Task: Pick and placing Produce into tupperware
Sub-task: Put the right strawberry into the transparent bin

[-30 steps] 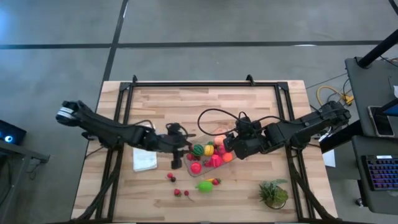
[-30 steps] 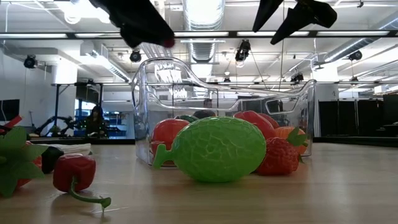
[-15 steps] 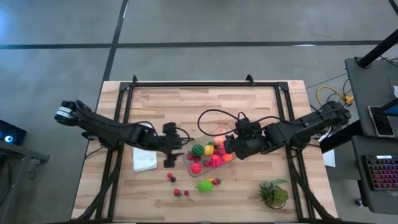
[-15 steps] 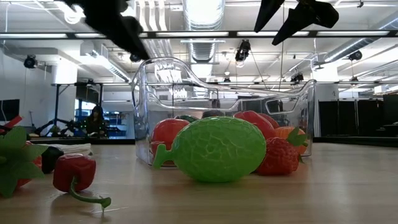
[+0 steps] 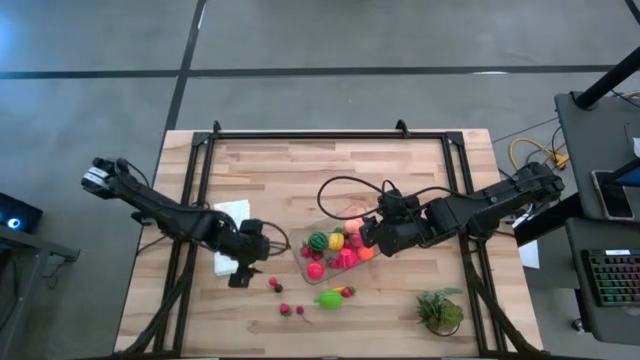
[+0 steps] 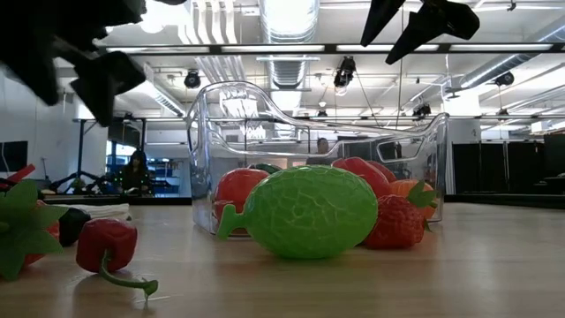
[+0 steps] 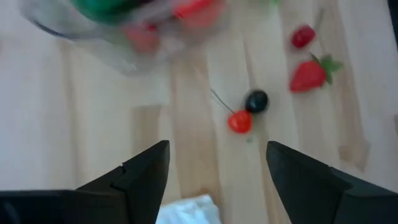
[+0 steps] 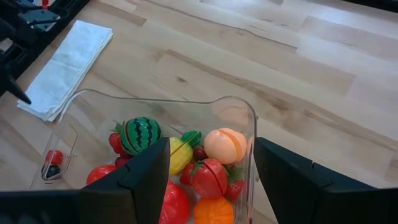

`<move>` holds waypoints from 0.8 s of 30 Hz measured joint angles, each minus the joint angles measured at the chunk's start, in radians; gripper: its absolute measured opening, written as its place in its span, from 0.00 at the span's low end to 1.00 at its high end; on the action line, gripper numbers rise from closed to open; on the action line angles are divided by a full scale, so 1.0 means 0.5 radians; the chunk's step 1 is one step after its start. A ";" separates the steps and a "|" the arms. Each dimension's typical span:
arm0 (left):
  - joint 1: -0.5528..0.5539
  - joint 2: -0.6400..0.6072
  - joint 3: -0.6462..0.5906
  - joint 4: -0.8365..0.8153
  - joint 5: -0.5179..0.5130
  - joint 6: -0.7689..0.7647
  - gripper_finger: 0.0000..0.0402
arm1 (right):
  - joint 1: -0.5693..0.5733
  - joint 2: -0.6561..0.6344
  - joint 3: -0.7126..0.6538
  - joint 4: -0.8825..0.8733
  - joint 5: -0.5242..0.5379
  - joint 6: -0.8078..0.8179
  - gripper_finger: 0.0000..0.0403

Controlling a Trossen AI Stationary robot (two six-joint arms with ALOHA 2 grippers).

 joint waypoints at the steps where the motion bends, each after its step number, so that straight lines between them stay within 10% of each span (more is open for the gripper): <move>1: -0.024 0.015 -0.006 0.001 0.023 -0.020 0.63 | 0.000 0.000 0.000 -0.001 0.000 0.000 0.56; 24: -0.253 0.331 -0.026 0.036 0.026 -0.141 0.63 | 0.568 0.311 0.000 0.268 -0.637 -0.026 0.56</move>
